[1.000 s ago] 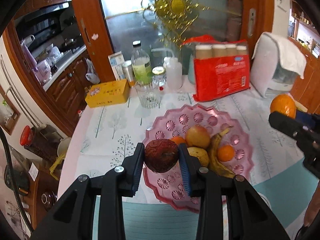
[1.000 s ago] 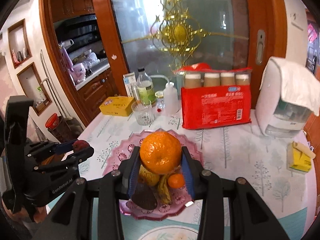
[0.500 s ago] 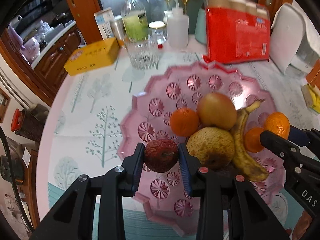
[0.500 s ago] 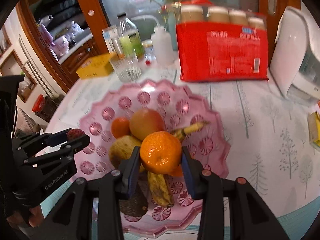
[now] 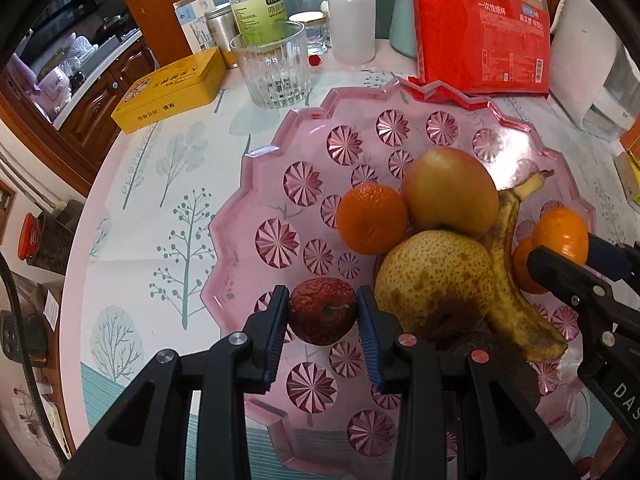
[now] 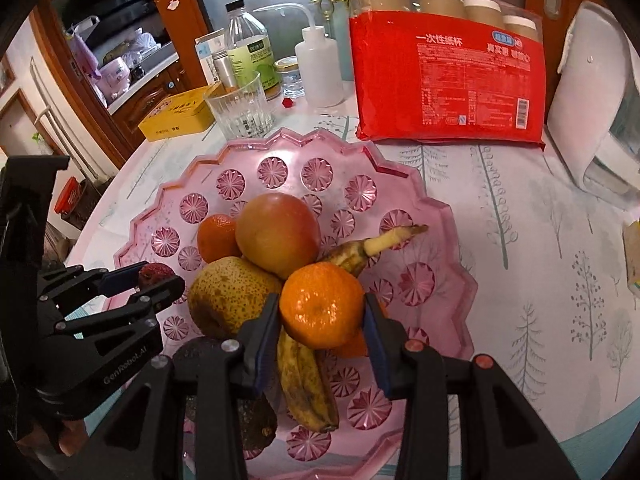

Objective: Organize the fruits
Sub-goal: 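Lower the red fruit and orange into the bowl and open both tools, then withdraw both tools from the bowl back toward the plate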

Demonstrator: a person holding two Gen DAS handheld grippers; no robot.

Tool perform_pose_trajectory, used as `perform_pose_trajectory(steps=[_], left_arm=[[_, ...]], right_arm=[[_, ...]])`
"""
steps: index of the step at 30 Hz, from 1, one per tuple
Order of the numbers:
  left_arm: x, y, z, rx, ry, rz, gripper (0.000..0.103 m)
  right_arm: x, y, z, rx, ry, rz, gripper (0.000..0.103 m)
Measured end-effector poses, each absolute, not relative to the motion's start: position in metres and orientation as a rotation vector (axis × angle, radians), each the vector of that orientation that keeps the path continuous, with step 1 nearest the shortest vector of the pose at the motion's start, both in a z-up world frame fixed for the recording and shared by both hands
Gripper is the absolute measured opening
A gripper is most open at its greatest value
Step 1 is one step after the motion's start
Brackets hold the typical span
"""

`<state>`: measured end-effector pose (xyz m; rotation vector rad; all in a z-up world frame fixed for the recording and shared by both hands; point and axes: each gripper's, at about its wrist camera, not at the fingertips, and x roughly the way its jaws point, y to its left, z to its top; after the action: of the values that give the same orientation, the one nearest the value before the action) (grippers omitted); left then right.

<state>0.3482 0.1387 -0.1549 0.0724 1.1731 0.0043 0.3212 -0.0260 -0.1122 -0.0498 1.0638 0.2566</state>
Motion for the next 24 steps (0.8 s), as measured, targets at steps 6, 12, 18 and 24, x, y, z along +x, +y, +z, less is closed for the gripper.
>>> perform_pose_trajectory(steps=[6, 12, 18, 24], left_arm=[[0.343, 0.136, -0.15, 0.078, 1.159, 0.009, 0.049], [0.335, 0.136, -0.134, 0.077, 1.114, 0.018, 0.07], [0.326, 0.137, -0.119, 0.053, 1.097, 0.02, 0.076], [0.315, 0.14, -0.106, 0.045, 1.084, 0.027, 0.077]], right_arm=[[0.317, -0.023, -0.11, -0.034, 1.051, 0.275, 0.048], [0.312, -0.026, -0.102, -0.011, 1.034, 0.274, 0.049], [0.304, -0.028, -0.091, -0.009, 1.015, 0.274, 0.049], [0.296, -0.03, -0.08, 0.001, 0.999, 0.264, 0.049]])
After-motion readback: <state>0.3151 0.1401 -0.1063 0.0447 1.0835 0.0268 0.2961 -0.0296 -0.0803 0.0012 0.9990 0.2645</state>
